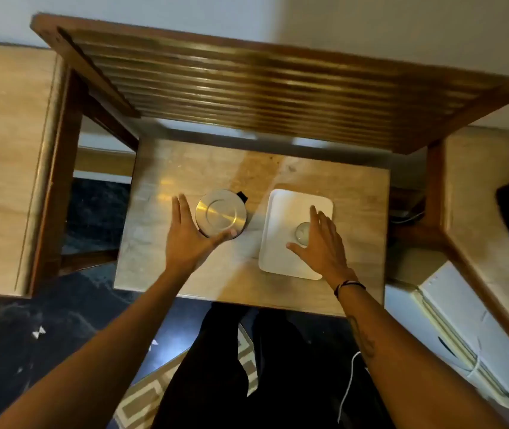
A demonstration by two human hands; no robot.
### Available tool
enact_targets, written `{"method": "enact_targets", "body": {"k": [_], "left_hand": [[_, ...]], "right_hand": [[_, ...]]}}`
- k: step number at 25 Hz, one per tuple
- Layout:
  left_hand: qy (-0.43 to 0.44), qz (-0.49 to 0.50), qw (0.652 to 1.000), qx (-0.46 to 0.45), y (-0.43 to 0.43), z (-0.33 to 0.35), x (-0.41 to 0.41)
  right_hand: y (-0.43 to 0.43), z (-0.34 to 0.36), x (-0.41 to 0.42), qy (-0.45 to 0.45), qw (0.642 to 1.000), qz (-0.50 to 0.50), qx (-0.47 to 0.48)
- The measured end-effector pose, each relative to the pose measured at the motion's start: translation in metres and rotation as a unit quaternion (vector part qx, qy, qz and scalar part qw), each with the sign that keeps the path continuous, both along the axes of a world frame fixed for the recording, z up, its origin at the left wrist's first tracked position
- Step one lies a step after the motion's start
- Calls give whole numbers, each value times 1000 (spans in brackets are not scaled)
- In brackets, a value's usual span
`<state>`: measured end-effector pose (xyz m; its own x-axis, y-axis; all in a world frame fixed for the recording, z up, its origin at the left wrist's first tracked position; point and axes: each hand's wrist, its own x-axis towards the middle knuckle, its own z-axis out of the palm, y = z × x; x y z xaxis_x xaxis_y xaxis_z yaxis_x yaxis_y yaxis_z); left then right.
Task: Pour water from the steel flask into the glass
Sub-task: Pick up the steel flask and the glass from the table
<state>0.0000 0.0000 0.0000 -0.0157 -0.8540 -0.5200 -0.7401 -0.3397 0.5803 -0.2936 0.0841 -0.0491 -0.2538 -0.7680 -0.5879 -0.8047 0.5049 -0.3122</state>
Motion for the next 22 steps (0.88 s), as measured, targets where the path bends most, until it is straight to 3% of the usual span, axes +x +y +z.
{"method": "enact_targets", "body": {"k": [3,6,9,13,17,19,22], "left_hand": [[107,106,987,51,20,-33,5],[101,143,985,5,37,-60,10],[127,130,983,1,33,-84,17],[224,35,972,61,20,-96,20],[273,61,960,16,14,-71,-7],[291,97,952,5,8,-36,-16],[311,72,948,2,5,33,-12]], "right_hand": [[6,-40,-8,-44,995,-68,63],[10,-68,-6,-72,985,-150,40],[12,-92,-3,-78,970,-227,-39],[18,-105,2,-90,946,-300,-81],[28,-90,9,-111,942,-294,-121],[32,-65,10,-130,932,-299,-159],[28,-1,8,-178,915,-283,-225]]}}
